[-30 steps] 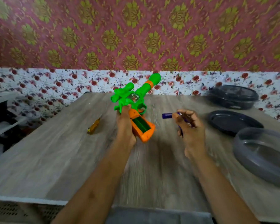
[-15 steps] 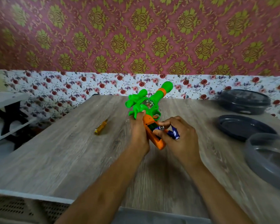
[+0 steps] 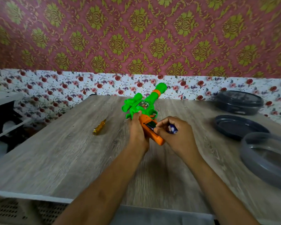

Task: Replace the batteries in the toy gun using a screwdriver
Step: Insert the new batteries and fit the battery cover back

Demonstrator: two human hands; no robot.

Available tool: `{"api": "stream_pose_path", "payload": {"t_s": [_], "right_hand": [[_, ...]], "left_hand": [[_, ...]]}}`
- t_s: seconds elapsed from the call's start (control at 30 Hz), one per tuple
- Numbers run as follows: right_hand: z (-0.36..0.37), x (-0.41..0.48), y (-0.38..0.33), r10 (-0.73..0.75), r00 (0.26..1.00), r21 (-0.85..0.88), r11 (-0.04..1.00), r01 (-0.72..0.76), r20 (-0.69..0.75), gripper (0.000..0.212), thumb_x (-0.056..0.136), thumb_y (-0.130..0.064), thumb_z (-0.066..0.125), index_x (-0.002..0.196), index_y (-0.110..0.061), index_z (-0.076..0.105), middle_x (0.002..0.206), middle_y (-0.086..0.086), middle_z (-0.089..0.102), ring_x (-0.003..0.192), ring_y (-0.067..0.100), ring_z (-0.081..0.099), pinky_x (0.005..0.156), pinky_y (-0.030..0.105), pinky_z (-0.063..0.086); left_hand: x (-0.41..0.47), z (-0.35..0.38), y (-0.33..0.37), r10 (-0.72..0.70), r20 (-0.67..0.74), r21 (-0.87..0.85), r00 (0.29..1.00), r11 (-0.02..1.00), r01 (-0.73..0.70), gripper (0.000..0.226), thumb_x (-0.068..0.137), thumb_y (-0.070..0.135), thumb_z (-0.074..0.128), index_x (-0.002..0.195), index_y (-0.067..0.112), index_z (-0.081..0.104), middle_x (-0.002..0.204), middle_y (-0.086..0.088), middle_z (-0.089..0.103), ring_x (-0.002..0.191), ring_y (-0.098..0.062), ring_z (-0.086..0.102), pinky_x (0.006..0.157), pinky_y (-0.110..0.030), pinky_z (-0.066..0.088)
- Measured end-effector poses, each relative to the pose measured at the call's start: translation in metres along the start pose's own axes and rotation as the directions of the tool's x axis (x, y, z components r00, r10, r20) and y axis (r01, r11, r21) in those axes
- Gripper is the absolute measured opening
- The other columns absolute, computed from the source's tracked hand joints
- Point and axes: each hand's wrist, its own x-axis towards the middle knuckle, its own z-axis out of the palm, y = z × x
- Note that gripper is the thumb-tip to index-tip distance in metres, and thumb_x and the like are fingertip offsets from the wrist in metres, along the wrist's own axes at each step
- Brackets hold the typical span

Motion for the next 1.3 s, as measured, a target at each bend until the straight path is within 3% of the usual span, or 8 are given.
{"api": "stream_pose_path", "payload": {"t_s": [0.17, 0.33, 0.43, 0.57, 0.73, 0.97, 1.17, 1.3], "right_hand": [[0.001, 0.029, -0.023, 0.233, 0.970, -0.289, 0.935, -0.205, 0.067, 0.035, 0.067, -0.031, 0.080, 0.084, -0.020, 0.051, 0.081, -0.007, 0.054, 0.080, 0.015, 0.054, 0.070, 0.033, 0.045], [0.017, 0.037, -0.036, 0.239, 0.971, -0.561, 0.804, -0.198, 0.000, 0.055, 0.065, -0.056, 0.073, 0.098, -0.017, 0.051, 0.095, -0.001, 0.059, 0.092, 0.019, 0.057, 0.068, 0.030, 0.041], [0.012, 0.034, -0.029, 0.409, 0.912, -0.099, 0.909, -0.405, 0.019, 0.047, 0.072, -0.054, 0.070, 0.092, -0.014, 0.055, 0.078, -0.004, 0.054, 0.072, 0.013, 0.053, 0.061, 0.024, 0.040], [-0.015, 0.024, -0.002, 0.697, 0.662, 0.564, 0.441, -0.698, 0.275, 0.027, 0.090, -0.037, 0.049, 0.080, -0.012, 0.052, 0.065, 0.003, 0.039, 0.048, 0.012, 0.041, 0.040, 0.017, 0.032], [-0.024, 0.003, 0.023, 0.651, 0.663, 0.762, 0.195, -0.617, 0.370, 0.015, 0.080, -0.010, 0.031, 0.076, -0.007, 0.046, 0.069, 0.008, 0.039, 0.052, 0.017, 0.037, 0.039, 0.016, 0.033], [-0.028, 0.007, 0.022, 0.563, 0.706, 0.776, 0.171, -0.608, 0.429, 0.034, 0.093, -0.021, 0.028, 0.094, 0.000, 0.054, 0.081, 0.016, 0.057, 0.045, 0.012, 0.046, 0.039, 0.014, 0.038], [-0.026, 0.004, 0.025, 0.569, 0.741, 0.794, 0.235, -0.561, 0.356, 0.051, 0.099, -0.038, 0.027, 0.088, 0.000, 0.061, 0.073, 0.011, 0.061, 0.042, 0.009, 0.044, 0.037, 0.013, 0.034], [-0.025, 0.005, 0.027, 0.626, 0.758, 0.724, 0.434, -0.536, 0.185, 0.042, 0.099, -0.035, 0.036, 0.081, -0.008, 0.064, 0.072, 0.003, 0.053, 0.037, 0.003, 0.040, 0.033, 0.014, 0.027]], "left_hand": [[-0.005, 0.000, 0.004, -0.086, 0.113, -0.113, 0.990, 0.989, 0.098, 0.048, 0.093, 0.037, 0.040, 0.117, -0.002, 0.054, 0.115, -0.024, 0.060, 0.107, -0.036, 0.058, 0.102, -0.050, 0.042], [-0.012, -0.001, 0.013, -0.041, 0.102, -0.151, 0.994, 0.987, 0.056, 0.034, 0.095, 0.031, 0.037, 0.097, 0.007, 0.061, 0.096, -0.018, 0.064, 0.092, -0.030, 0.060, 0.093, -0.044, 0.045], [-0.016, -0.001, 0.017, -0.004, 0.071, -0.139, 0.997, 0.990, 0.014, 0.028, 0.096, 0.028, 0.040, 0.096, 0.011, 0.061, 0.083, -0.012, 0.069, 0.080, -0.026, 0.064, 0.082, -0.039, 0.050], [-0.015, -0.001, 0.018, 0.005, 0.057, -0.133, 0.998, 0.991, 0.002, 0.022, 0.096, 0.029, 0.042, 0.097, 0.014, 0.059, 0.070, -0.007, 0.070, 0.069, -0.022, 0.065, 0.077, -0.037, 0.051], [-0.010, -0.003, 0.014, 0.029, 0.085, -0.114, 0.996, 0.993, -0.019, 0.021, 0.097, 0.026, 0.040, 0.098, 0.015, 0.058, 0.066, -0.004, 0.072, 0.062, -0.018, 0.068, 0.077, -0.038, 0.051], [-0.009, -0.004, 0.014, 0.028, 0.056, -0.090, 0.998, 0.996, -0.023, 0.026, 0.096, 0.029, 0.042, 0.112, 0.015, 0.056, 0.108, -0.016, 0.063, 0.115, -0.038, 0.055, 0.102, -0.052, 0.042], [-0.008, -0.005, 0.014, 0.028, 0.031, -0.081, 0.999, 0.996, -0.026, 0.036, 0.095, 0.031, 0.044, 0.126, 0.013, 0.053, 0.126, -0.020, 0.059, 0.118, -0.040, 0.054, 0.102, -0.055, 0.041], [-0.012, -0.002, 0.015, 0.051, 0.058, -0.066, 0.997, 0.997, -0.047, 0.019, 0.097, 0.026, 0.042, 0.103, 0.018, 0.058, 0.098, -0.012, 0.066, 0.097, -0.035, 0.061, 0.093, -0.049, 0.046]]}}
